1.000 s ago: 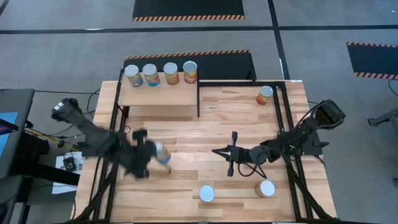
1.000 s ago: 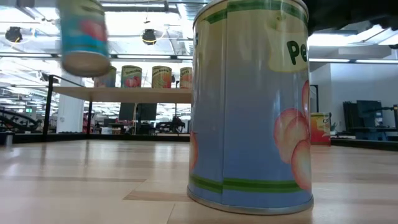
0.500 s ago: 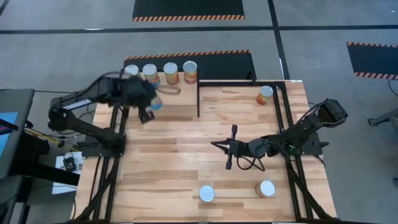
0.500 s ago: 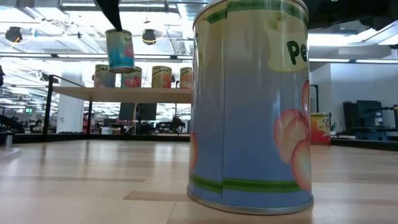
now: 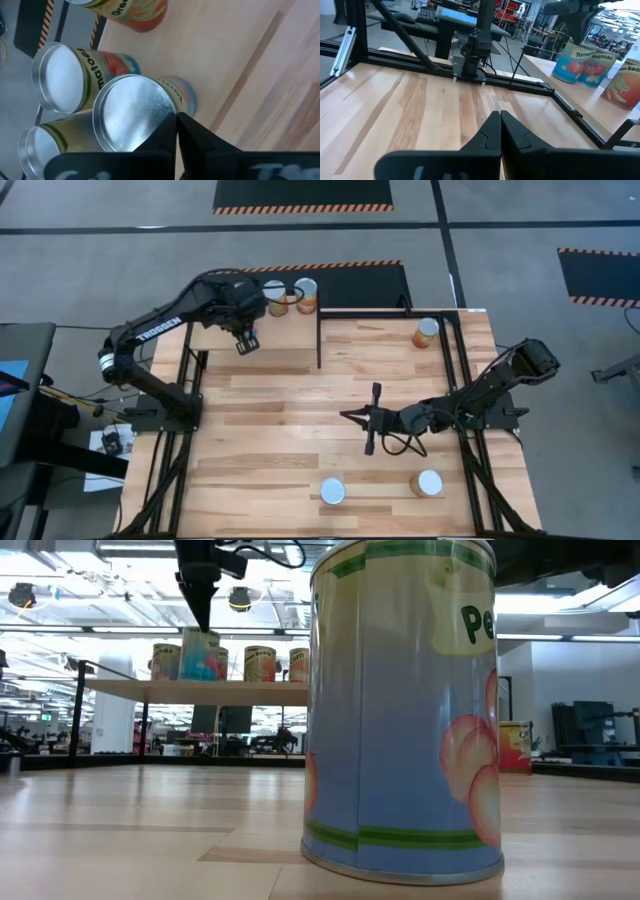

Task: Pick and place cans onto a shelf
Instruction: Put the canned tomatoes on the shelf aligned with the other canned tomatoes

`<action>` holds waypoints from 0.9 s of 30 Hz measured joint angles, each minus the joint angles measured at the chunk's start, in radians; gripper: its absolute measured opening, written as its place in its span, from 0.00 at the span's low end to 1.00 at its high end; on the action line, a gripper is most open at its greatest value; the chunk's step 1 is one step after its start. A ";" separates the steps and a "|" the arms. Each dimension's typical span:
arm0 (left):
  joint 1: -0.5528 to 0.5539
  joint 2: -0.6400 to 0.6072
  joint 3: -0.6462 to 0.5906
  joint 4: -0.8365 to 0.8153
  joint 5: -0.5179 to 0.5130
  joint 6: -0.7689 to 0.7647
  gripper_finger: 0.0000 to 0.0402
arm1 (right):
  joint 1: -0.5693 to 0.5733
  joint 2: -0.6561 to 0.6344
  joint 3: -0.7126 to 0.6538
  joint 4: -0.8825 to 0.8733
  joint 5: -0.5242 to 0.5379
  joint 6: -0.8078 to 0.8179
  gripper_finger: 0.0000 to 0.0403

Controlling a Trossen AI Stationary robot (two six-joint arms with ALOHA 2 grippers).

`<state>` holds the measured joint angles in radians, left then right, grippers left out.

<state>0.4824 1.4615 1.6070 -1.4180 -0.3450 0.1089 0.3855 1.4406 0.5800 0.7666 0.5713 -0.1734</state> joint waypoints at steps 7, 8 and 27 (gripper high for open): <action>0.023 0.003 0.000 0.021 0.000 0.011 0.00 | 0.000 0.000 0.000 -0.004 0.001 0.009 0.03; 0.029 0.003 0.000 0.021 0.000 0.011 0.00 | 0.000 0.000 0.000 -0.004 0.001 0.012 0.03; 0.096 0.003 0.000 0.028 0.060 0.010 0.00 | 0.008 0.000 -0.001 -0.004 0.002 0.035 0.03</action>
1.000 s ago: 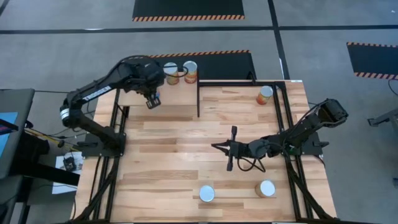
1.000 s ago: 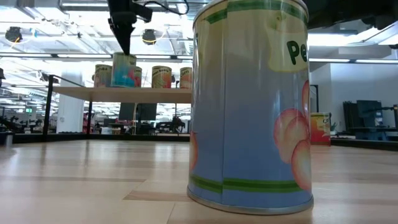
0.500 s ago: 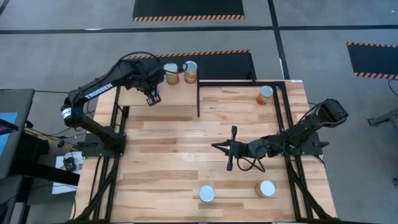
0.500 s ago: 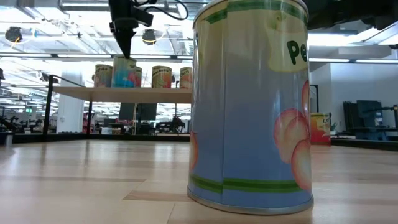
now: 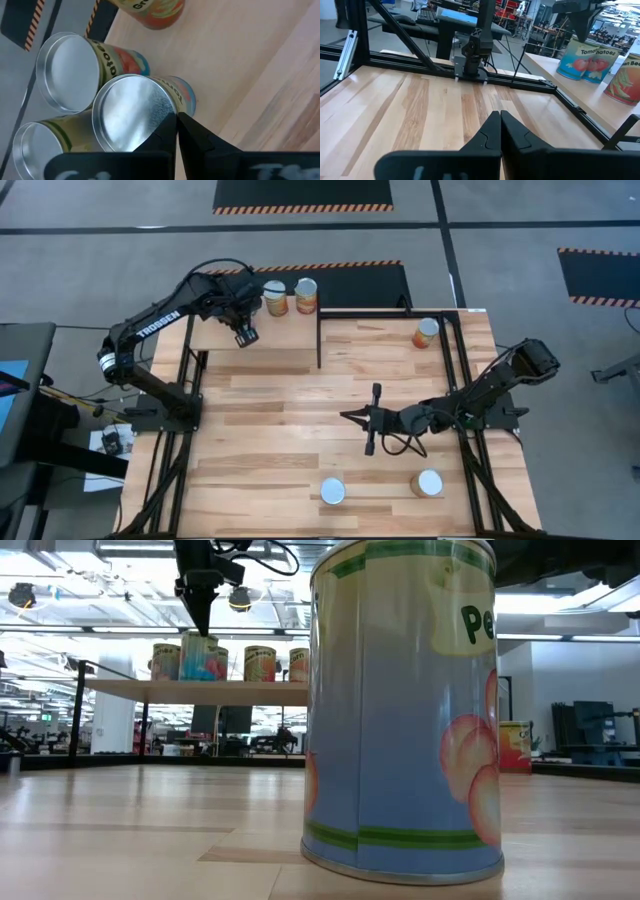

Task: Pick and place cans onto a shelf
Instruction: Put the canned tomatoes on the shelf aligned with the other canned tomatoes, then put the canned green beans on the shelf aligned with the other canned green beans

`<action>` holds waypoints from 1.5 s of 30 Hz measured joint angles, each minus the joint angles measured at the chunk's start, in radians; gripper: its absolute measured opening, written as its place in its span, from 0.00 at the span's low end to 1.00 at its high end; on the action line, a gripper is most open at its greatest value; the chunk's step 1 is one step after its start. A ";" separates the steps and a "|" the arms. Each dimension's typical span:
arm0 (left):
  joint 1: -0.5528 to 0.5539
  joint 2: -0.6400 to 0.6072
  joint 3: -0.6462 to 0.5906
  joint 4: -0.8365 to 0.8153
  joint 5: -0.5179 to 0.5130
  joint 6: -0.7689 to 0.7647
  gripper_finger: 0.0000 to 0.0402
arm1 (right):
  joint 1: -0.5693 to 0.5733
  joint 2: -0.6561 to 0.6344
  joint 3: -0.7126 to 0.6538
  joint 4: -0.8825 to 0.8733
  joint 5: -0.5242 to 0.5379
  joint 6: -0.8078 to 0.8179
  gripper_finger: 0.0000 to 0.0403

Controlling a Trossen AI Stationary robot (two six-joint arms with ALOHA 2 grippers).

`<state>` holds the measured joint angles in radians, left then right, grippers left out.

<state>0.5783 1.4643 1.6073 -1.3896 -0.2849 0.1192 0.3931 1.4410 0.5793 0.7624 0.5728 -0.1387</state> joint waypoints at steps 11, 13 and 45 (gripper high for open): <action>-0.001 0.000 0.000 0.016 -0.003 0.002 0.04 | 0.000 0.000 0.000 0.000 0.000 0.000 0.03; -0.001 0.000 0.000 0.017 -0.003 0.003 0.07 | 0.000 0.000 0.000 0.000 0.000 0.000 0.03; -0.668 -0.691 -0.915 1.226 0.098 -0.035 0.00 | 0.106 0.000 0.025 -0.055 0.002 0.114 0.03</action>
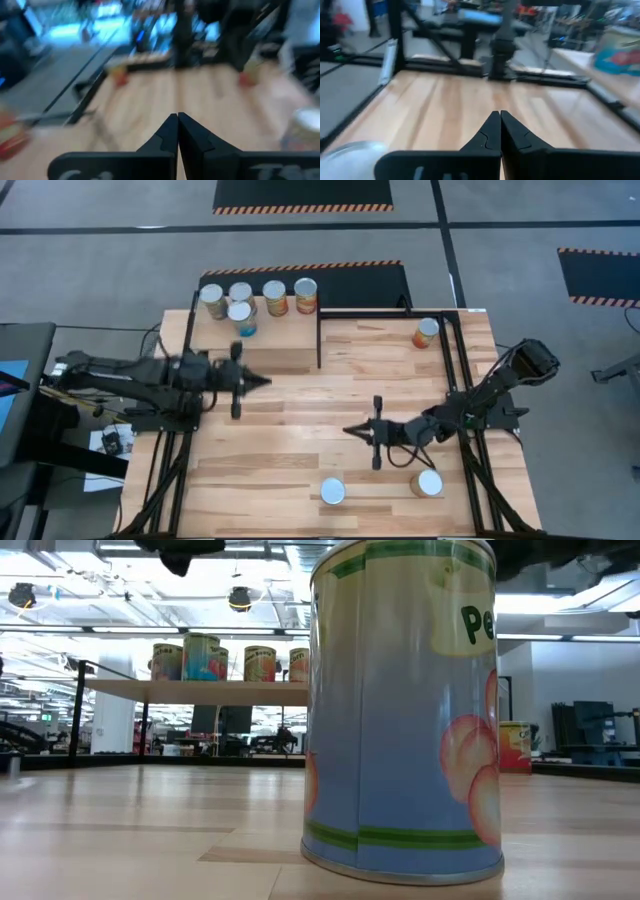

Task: Pick and place cans onto a shelf
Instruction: Put the canned green beans on the shelf aligned with the other canned green beans

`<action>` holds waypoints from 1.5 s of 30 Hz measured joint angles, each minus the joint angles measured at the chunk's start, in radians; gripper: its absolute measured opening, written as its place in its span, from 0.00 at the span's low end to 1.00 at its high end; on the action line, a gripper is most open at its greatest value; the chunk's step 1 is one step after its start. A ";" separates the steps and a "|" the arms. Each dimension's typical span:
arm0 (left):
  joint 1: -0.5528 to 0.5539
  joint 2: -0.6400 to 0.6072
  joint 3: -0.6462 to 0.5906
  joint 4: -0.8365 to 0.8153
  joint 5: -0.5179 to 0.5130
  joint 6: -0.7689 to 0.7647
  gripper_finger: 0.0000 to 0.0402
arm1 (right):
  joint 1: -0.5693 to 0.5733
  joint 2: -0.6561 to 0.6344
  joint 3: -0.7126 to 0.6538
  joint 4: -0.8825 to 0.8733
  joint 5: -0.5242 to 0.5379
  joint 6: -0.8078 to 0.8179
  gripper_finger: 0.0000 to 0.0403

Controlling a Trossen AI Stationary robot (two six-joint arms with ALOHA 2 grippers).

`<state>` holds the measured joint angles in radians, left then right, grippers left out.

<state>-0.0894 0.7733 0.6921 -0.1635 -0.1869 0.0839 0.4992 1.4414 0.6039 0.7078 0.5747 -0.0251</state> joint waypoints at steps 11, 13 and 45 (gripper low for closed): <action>-0.200 -0.019 -0.339 0.562 0.004 0.051 0.00 | 0.221 0.044 0.442 -0.982 0.107 0.627 0.03; -0.207 -0.019 -0.339 0.553 0.004 0.043 0.00 | 0.262 0.075 0.517 -1.120 0.091 0.739 0.03; -0.226 -0.019 -0.339 0.528 0.004 0.044 0.00 | 0.425 0.464 0.971 -2.151 -0.483 1.858 0.33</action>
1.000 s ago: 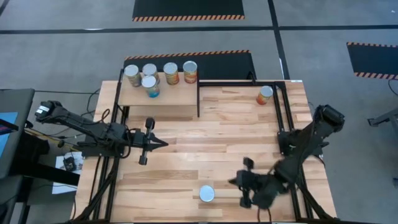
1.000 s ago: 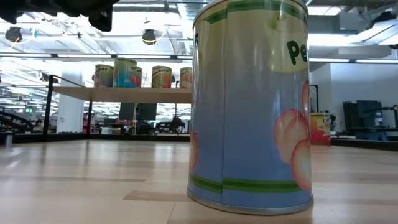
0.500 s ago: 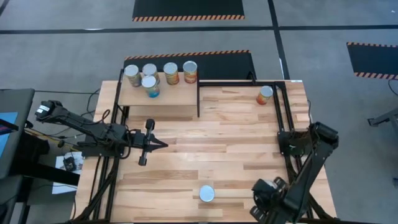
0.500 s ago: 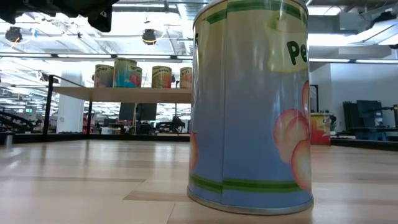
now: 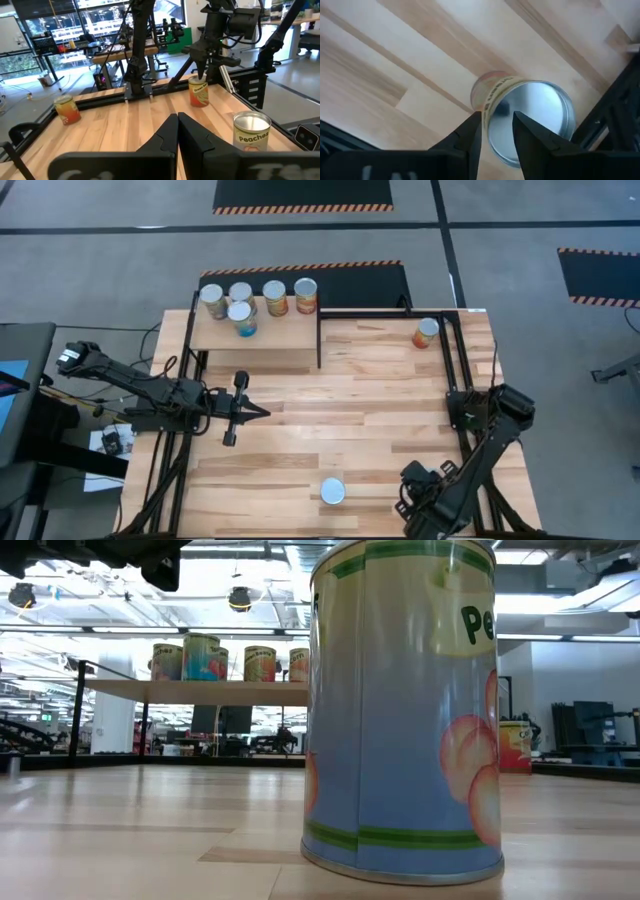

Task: Pick and place cans onto a shelf
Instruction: Put the canned green beans on the shelf aligned with the other canned green beans

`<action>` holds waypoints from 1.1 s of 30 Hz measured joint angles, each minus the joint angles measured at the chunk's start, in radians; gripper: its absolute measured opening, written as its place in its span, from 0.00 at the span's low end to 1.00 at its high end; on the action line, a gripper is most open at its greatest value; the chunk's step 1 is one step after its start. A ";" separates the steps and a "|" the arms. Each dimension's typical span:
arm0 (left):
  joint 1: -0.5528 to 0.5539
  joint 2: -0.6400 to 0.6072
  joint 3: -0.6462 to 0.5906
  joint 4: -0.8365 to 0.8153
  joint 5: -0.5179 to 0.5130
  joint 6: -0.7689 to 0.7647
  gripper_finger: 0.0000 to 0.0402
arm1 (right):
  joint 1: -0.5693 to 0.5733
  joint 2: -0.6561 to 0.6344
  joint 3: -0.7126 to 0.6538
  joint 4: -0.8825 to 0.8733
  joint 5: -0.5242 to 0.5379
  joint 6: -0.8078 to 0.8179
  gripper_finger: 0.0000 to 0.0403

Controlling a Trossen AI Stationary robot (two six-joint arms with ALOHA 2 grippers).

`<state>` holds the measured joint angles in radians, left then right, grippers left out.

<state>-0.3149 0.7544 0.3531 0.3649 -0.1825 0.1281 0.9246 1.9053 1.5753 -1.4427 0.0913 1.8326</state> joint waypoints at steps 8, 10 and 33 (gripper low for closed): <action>0.000 0.000 0.000 -0.013 0.001 -0.013 0.00 | -0.035 0.000 0.000 0.010 0.011 -0.032 0.26; 0.000 0.000 0.000 -0.018 0.001 -0.017 0.00 | -0.043 0.000 0.000 0.010 0.006 -0.025 0.26; 0.000 0.000 0.000 -0.018 0.001 -0.038 0.00 | -0.057 -0.002 -0.029 0.036 -0.022 0.078 0.25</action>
<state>-0.3149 0.7544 0.3534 0.3473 -0.1818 0.0898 0.8677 1.9038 1.5463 -1.4071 0.0696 1.9111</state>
